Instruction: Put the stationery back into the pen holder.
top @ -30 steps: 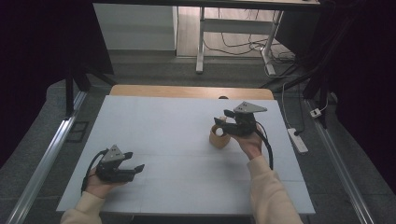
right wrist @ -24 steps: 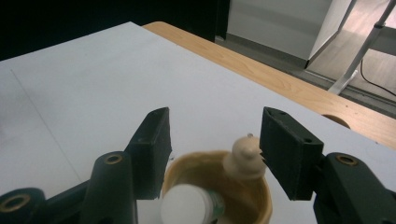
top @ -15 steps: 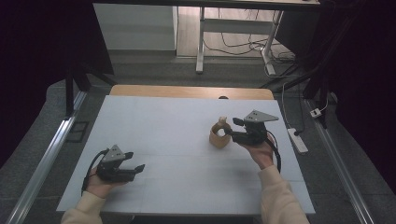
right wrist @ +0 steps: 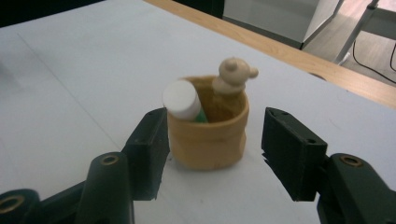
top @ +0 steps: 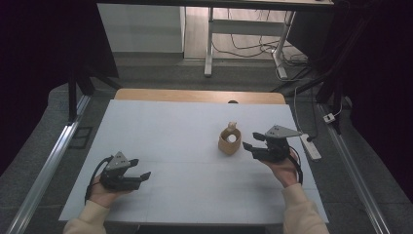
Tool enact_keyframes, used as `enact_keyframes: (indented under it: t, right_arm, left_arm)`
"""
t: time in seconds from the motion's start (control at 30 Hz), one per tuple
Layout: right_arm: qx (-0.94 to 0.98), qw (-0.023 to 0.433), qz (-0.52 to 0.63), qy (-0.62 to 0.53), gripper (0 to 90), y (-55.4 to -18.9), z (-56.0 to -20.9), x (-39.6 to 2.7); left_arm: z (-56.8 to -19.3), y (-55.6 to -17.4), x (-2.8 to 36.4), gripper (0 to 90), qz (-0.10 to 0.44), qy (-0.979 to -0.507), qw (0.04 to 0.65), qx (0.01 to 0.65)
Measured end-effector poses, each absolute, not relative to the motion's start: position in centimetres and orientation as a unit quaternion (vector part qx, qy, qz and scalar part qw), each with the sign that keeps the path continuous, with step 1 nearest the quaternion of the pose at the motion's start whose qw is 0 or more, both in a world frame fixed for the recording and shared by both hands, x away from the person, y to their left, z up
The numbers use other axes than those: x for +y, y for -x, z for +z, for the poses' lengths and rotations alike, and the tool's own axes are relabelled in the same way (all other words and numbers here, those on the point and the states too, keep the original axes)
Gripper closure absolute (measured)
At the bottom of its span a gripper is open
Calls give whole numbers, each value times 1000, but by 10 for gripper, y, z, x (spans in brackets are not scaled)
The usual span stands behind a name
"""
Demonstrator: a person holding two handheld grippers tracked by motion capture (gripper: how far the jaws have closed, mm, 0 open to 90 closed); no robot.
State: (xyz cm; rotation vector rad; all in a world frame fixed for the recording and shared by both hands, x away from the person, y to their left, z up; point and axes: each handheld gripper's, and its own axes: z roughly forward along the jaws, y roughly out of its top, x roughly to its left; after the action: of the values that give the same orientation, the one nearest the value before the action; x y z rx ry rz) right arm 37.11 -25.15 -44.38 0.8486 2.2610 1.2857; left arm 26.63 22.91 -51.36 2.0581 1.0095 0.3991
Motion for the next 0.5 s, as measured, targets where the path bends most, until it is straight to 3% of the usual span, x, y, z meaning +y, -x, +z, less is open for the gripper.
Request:
enact_keyframes:
  t: [0.5]
  right_arm:
    - [824,189,435,-311,339,-339,-474,-300]
  left_arm:
    - [-514,-266,226,290,157,-813,393,399]
